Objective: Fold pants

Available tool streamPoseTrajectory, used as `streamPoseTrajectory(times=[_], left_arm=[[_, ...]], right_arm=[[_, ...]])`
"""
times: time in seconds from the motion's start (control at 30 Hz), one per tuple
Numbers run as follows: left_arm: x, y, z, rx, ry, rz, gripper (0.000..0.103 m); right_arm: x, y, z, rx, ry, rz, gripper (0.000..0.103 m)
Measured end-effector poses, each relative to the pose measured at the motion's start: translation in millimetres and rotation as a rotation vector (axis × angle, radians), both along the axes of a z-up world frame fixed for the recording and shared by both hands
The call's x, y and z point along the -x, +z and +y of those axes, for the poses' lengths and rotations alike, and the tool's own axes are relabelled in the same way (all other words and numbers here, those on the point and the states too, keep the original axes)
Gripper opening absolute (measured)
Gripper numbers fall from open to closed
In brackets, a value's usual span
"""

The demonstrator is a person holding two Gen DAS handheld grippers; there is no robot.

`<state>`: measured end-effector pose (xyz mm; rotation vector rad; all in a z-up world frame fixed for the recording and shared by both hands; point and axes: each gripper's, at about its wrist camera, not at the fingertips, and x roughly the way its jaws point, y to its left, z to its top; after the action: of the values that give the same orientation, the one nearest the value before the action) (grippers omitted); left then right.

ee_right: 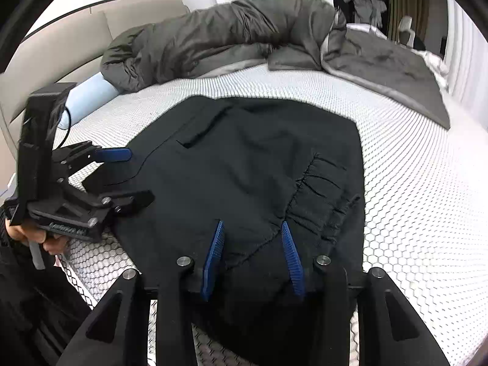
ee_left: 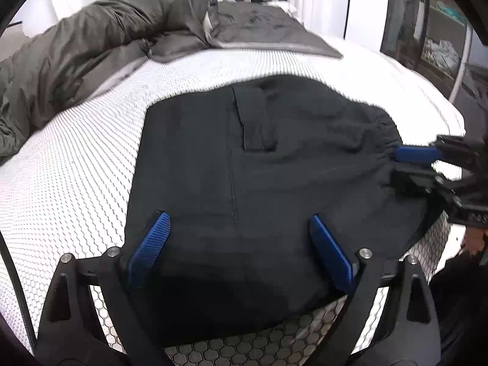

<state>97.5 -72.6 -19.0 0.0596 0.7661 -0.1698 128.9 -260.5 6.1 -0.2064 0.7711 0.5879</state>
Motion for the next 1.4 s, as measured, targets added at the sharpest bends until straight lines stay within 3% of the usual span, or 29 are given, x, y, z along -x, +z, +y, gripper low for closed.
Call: streamPoseTrajectory(times=[0.1,0.2,0.33,0.4,0.5,0.67,0.8,0.93,1.0,1.1,1.17,1.3,1.4], left_arm=[[-5,7,1,0.012,0.0,-0.012,0.077],[-15,2,0,0.003,-0.007,0.012,0.071],[-17,3,6,-0.001,-0.026,0.018,0.064],[-16,0,12,-0.031,-0.011,0.027,0.064],[-8,-1,25,-0.03,0.013,0.022,0.065],[2,0,44,0.032,0.043,0.025,0.069],[9,19,46,0.122,0.012,-0.018,0.066],[-18,37,30,0.073,-0.025,-0.049,0.066],[-38,34,22,0.045,-0.048,-0.015,0.061],[-69,14,20,0.007,-0.036,0.09,0.059],[-76,5,31,0.05,-0.021,0.117,0.059],[-66,8,40,0.04,-0.004,0.111,0.067],[-59,10,46,0.023,0.045,0.114,0.068]], right_arm=[[8,15,-4,-0.071,0.025,-0.051,0.051],[-7,19,8,-0.127,0.02,-0.005,0.057],[-22,-10,47,0.015,0.044,0.074,0.056],[-18,-22,58,0.115,0.043,0.035,0.056],[-15,-18,49,0.168,-0.016,-0.012,0.055],[-7,-12,34,0.143,-0.013,-0.052,0.055],[-5,5,37,0.017,0.018,-0.027,0.055],[-29,17,63,0.006,0.017,-0.014,0.055],[-48,15,78,0.003,0.023,0.034,0.054],[-77,-9,95,0.12,0.024,0.116,0.054],[-82,-17,88,0.115,0.029,0.166,0.054],[-74,-13,51,0.194,-0.032,0.113,0.051],[-67,-9,34,0.13,0.01,0.115,0.051]])
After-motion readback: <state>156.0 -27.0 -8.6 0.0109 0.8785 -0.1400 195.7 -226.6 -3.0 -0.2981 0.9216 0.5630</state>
